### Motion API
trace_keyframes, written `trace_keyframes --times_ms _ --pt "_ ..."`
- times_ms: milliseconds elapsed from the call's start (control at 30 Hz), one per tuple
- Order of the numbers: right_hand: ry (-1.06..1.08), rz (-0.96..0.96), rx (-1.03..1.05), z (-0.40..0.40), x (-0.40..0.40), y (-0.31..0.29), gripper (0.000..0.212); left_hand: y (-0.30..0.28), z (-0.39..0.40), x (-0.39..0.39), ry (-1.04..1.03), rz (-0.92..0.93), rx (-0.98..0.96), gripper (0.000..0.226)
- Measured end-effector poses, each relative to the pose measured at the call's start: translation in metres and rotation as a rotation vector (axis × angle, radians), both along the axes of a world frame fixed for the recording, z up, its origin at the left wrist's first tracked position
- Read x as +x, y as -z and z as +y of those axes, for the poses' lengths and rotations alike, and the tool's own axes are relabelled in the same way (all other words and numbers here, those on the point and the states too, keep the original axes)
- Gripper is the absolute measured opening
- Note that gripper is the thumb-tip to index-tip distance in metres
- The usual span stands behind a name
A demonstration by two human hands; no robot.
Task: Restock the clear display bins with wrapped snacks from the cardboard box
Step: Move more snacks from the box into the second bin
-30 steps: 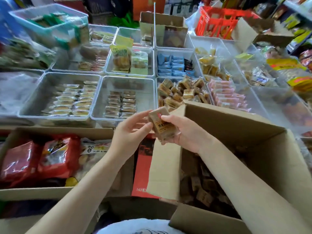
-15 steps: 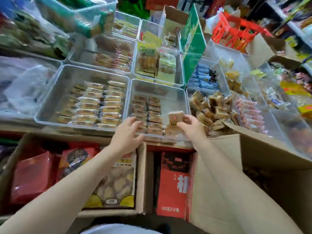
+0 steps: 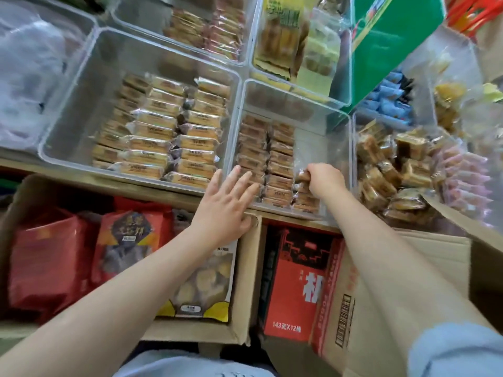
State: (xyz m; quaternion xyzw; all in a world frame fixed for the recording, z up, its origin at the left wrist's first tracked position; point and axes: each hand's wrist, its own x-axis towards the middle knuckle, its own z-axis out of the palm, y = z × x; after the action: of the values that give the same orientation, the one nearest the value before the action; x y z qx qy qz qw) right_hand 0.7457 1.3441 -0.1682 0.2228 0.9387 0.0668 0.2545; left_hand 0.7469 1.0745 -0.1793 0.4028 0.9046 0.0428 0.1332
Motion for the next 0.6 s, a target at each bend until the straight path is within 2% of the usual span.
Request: trace_keyframes --times_ms 67,133,233,300,400,467,600 --pt "0.104 -0.016 -0.117 -0.003 -0.001 0.015 0.03 0.001 0.0 0.0 0.0 -0.003 -0.003 0.074" --pt "0.215 0.018 -0.246 -0.005 0.007 0.03 0.054 -0.001 0.0 0.001 0.004 -0.01 -0.017 0.073" --pt "0.178 0.011 -0.214 -0.006 0.016 0.043 0.093 -0.003 0.0 0.0 0.003 -0.013 -0.029 0.073" --pt "0.16 -0.056 -0.194 -0.01 0.016 0.04 0.101 -0.003 0.0 -0.001 0.01 -0.018 -0.042 0.074" --pt "0.193 -0.106 -0.302 -0.024 0.017 0.024 0.102 -0.006 0.0 0.0 0.022 -0.017 -0.062 0.074" --pt "0.19 -0.073 -0.424 -0.035 0.025 0.003 0.096 -0.009 0.0 -0.001 0.006 -0.029 -0.07 0.074" --pt "0.142 0.222 -0.616 -0.041 0.086 -0.074 0.055 -0.022 0.006 0.007 -0.072 -0.059 -0.115 0.076"
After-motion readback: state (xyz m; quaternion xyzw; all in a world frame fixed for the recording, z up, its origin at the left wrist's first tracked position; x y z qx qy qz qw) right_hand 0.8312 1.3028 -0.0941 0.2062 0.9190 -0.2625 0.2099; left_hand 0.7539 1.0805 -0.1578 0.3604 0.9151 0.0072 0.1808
